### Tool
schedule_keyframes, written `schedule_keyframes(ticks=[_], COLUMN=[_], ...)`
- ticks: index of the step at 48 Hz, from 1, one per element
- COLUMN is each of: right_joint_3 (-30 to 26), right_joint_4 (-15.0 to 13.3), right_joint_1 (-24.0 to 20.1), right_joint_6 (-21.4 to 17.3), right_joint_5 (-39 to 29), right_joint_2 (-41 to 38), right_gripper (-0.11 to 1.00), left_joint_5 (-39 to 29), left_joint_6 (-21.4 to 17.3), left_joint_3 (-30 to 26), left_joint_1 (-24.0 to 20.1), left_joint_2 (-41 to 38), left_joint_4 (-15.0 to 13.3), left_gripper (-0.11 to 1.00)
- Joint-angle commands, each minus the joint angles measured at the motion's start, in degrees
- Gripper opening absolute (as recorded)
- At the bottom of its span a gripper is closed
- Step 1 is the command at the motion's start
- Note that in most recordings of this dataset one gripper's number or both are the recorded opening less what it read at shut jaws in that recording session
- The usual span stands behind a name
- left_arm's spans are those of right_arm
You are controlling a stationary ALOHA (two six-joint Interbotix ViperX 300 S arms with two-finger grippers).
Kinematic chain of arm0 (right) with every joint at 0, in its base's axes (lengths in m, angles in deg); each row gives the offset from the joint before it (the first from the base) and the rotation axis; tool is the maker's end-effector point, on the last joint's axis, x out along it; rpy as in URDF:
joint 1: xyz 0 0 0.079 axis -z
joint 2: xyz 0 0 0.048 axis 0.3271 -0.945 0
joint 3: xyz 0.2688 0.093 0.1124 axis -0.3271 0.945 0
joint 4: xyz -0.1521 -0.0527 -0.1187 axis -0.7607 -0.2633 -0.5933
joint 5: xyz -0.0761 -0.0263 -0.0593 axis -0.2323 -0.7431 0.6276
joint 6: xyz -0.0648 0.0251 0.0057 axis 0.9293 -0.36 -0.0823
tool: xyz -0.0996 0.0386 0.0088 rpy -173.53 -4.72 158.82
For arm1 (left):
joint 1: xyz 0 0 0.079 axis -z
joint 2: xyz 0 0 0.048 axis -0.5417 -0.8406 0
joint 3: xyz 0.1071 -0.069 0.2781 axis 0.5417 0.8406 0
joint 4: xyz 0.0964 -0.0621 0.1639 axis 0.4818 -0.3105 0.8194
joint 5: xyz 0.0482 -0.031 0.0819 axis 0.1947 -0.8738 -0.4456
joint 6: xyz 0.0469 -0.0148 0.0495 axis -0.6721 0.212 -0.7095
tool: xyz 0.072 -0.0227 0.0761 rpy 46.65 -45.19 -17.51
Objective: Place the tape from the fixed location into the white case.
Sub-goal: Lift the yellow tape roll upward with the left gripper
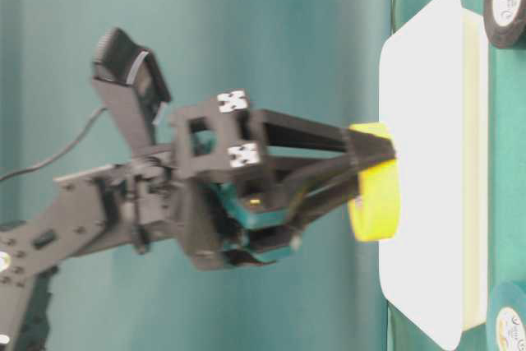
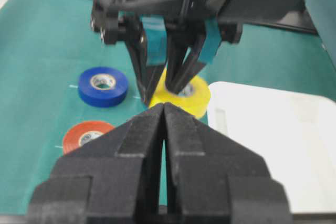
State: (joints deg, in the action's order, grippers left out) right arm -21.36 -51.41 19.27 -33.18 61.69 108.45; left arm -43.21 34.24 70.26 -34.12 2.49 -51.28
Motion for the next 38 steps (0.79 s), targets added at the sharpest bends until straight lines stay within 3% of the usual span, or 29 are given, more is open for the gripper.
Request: schedule_keyframes(ticks=[1, 38], right_joint_3=[-1.3, -1.4], right_joint_4=[0.2, 0.2], right_joint_1=[0.1, 0.0], right_joint_6=[-0.1, -0.1], right_joint_5=[0.2, -0.6], right_joint_2=[-0.2, -0.1], right_gripper=[0.0, 0.0], left_joint_5=[-2.3, -12.7], left_joint_6=[-0.2, -0.1], left_joint_3=[-2.9, -11.0], left_joint_1=[0.1, 0.7], left_joint_2=[2.6, 9.6], left_joint_4=[0.2, 0.4], left_gripper=[0.24, 0.24])
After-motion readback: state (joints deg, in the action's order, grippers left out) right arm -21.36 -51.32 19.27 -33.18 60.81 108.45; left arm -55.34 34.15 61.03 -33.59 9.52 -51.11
